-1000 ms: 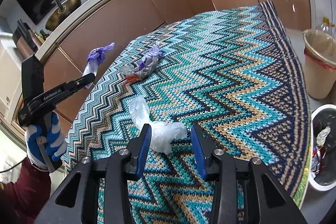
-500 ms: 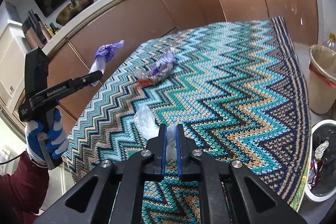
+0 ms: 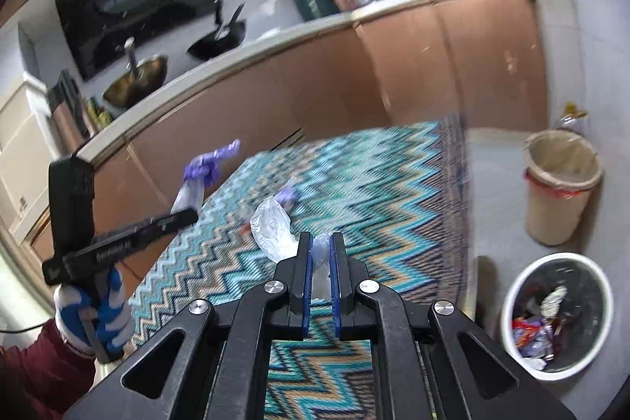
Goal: Collect trash
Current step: 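Carry both bags to the bin and open both grippers over it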
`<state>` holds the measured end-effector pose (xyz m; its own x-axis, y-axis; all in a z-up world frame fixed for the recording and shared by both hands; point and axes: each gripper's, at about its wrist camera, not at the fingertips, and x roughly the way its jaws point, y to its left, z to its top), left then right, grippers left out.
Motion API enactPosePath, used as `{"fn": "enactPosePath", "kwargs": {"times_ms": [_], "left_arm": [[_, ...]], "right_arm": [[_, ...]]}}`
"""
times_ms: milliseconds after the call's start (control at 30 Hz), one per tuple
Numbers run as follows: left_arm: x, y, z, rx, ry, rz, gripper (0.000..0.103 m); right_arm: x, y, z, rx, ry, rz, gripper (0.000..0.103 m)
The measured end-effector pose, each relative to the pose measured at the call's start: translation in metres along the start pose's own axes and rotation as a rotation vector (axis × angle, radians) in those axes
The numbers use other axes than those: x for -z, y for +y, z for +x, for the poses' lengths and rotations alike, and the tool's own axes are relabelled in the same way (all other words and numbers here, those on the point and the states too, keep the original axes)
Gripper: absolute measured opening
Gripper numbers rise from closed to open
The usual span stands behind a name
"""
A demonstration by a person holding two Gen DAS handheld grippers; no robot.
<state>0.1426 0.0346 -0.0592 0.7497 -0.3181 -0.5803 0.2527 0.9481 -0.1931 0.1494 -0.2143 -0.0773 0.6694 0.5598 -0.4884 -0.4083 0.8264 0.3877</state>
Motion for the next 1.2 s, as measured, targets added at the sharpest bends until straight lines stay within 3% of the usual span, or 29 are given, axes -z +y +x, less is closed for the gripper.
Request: {"fn": "enactPosePath", "kwargs": {"times_ms": [333,500,767,1200], "left_arm": [[-0.012,-0.117,0.048,0.189,0.06,0.156,0.009],[-0.015,-0.174,0.087,0.253,0.104,0.224,0.009],[-0.014,-0.231,0.139,0.311,0.156,0.293,0.009],[-0.006,-0.255,0.213,0.325,0.249,0.31,0.009]], "right_arm": [[0.0,-0.069,-0.099,0.291,-0.186,0.089,0.008],[0.004,-0.1,-0.127,0.426,-0.229,0.123,0.008],[0.009,-0.134,-0.124,0.556,-0.211,0.151,0.008],[0.02,-0.182,-0.08,0.61,-0.106,0.185,0.008]]}}
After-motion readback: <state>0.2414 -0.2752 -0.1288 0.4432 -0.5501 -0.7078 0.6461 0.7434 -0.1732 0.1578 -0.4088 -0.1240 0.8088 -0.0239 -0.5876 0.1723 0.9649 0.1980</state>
